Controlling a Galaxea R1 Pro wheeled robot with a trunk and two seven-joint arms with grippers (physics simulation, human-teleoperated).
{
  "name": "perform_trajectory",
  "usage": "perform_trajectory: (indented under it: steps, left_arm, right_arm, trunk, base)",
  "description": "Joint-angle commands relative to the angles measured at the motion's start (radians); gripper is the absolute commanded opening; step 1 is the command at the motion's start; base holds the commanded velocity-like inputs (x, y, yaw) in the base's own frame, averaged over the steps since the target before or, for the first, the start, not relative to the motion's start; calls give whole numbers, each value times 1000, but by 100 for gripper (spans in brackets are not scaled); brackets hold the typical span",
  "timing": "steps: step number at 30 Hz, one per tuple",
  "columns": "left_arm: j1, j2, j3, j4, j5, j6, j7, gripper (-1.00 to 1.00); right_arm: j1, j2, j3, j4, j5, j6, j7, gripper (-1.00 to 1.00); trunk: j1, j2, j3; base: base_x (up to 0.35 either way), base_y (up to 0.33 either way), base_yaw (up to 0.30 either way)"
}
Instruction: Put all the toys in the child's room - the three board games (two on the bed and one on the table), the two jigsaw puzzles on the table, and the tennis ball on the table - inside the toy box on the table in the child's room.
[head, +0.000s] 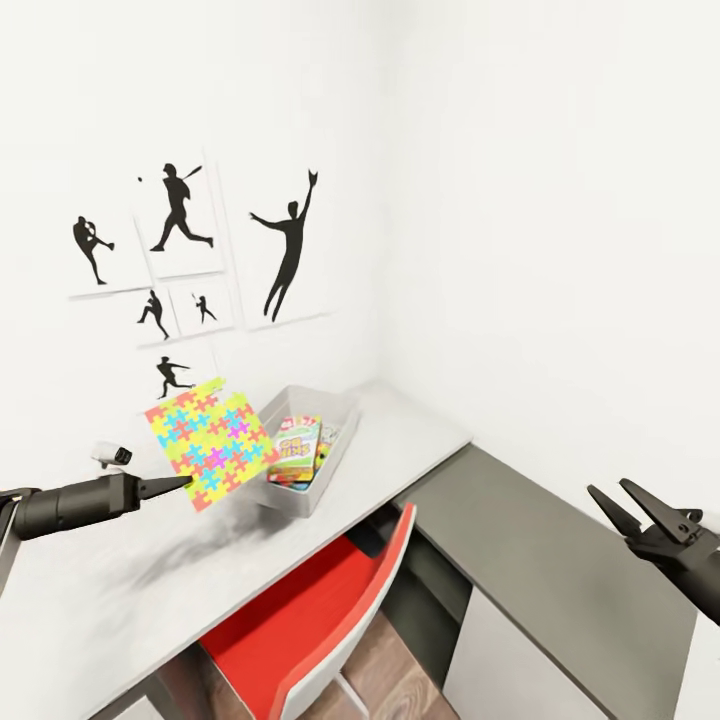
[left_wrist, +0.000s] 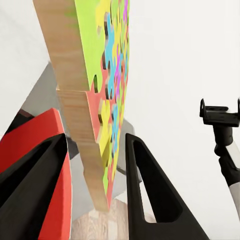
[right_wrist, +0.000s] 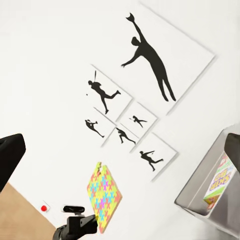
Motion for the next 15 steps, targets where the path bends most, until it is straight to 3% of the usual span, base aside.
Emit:
perform_trajectory:
  steps: [1, 8, 15]
  left_arm:
    - [0, 0, 0, -1, 0, 11, -4, -100]
    - [0, 0, 0, -2, 0, 10, -4, -100]
    - [0, -1, 0, -2, 0, 10, -4, -100]
  right_arm:
    - [-1, 0, 0, 0, 1, 4, 3, 100]
    - [-1, 0, 0, 0, 1, 4, 3, 100]
    - [-1, 0, 0, 0, 1, 4, 3, 100]
  trunk:
    - [1, -2, -1]
    - [1, -2, 6]
    - [1, -2, 8]
  base:
    - [74, 28, -184]
    - [37, 21, -114]
    - [166, 49, -18]
